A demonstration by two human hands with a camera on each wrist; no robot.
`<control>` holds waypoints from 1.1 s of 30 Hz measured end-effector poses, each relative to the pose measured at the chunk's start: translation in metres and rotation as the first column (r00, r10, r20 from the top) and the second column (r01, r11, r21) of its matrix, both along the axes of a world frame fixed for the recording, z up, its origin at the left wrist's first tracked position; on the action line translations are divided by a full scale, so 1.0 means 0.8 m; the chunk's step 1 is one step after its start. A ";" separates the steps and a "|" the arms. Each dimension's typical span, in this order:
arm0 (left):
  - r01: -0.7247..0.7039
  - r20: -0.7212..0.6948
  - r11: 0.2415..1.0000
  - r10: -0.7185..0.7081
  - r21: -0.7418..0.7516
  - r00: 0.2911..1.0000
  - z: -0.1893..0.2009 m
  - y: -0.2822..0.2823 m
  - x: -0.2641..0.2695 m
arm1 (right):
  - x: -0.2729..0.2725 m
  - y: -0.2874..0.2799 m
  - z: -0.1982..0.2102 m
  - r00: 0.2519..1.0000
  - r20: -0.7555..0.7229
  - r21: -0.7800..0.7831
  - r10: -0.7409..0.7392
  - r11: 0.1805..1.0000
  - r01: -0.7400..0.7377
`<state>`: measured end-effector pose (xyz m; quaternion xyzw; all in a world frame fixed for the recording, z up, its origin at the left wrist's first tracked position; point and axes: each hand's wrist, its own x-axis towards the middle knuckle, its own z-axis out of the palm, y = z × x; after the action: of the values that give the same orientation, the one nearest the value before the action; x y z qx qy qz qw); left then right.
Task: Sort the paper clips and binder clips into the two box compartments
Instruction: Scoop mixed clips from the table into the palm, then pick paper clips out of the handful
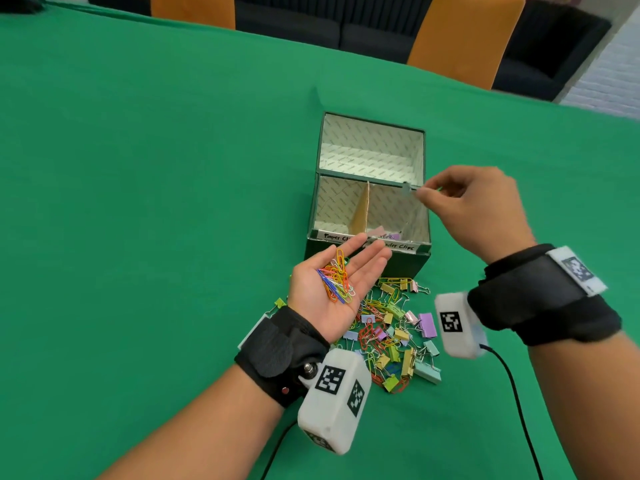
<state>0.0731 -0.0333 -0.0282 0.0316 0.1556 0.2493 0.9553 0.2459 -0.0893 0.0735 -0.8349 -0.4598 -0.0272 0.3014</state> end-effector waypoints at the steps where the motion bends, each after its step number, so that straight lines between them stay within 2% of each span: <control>1: -0.001 -0.003 1.000 0.001 -0.003 1.000 0.000 0.000 0.000 | 0.001 0.000 -0.004 0.999 0.027 -0.085 -0.021 0.996 0.023; 3: -0.002 -0.003 1.000 0.002 -0.006 1.000 0.001 0.000 -0.001 | -0.003 -0.001 -0.014 0.999 0.039 -0.251 0.004 0.968 0.006; 4: 0.000 0.000 1.000 0.000 -0.004 1.000 0.002 0.000 -0.001 | -0.008 -0.002 -0.018 0.999 0.017 -0.271 0.039 0.962 -0.032; 7: 0.010 0.027 1.000 -0.010 0.003 1.000 0.006 -0.001 -0.001 | -0.024 -0.001 -0.026 0.976 -0.155 -0.144 0.152 0.974 -0.174; 9: 0.020 0.045 1.000 -0.020 0.011 0.999 0.009 -0.003 -0.002 | -0.035 -0.001 -0.033 0.918 -0.347 -0.103 0.190 0.966 -0.239; 12: 0.031 0.068 0.999 -0.032 0.016 0.997 0.012 -0.005 -0.002 | -0.043 -0.004 -0.042 0.783 -0.576 -0.113 0.233 0.926 -0.359; 14: 0.042 0.084 0.999 -0.043 0.014 0.996 0.013 -0.005 -0.003 | -0.043 -0.006 -0.049 0.713 -0.641 -0.123 0.283 0.880 -0.459; 17: 0.055 0.096 0.998 -0.056 0.014 0.994 0.014 -0.007 -0.004 | -0.047 -0.011 -0.053 0.659 -0.686 -0.135 0.306 0.837 -0.530; 19: 0.063 0.094 0.998 -0.064 0.020 0.993 0.016 -0.008 -0.004 | -0.049 -0.013 -0.057 0.674 -0.673 -0.138 0.305 0.843 -0.520; 22: 0.065 0.084 0.997 -0.067 0.029 0.994 0.015 -0.010 -0.004 | -0.044 -0.012 -0.061 0.789 -0.534 -0.191 0.305 0.865 -0.464; 24: 0.062 0.078 0.998 -0.064 0.034 0.995 0.015 -0.010 -0.004 | -0.041 -0.011 -0.061 0.838 -0.443 -0.212 0.318 0.871 -0.442; 27: 0.049 0.064 0.998 -0.051 0.042 0.997 0.013 -0.008 -0.004 | -0.037 -0.012 -0.054 0.855 -0.399 -0.185 0.332 0.884 -0.429; 33: 0.001 0.016 0.999 -0.001 0.041 1.000 0.008 -0.003 -0.002 | -0.017 -0.011 -0.038 0.862 -0.426 -0.071 0.274 0.940 -0.333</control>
<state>0.0715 -0.0358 -0.0214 0.0493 0.1427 0.2521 0.9558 0.2319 -0.0981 0.0432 -0.7580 -0.5127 0.2293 0.3315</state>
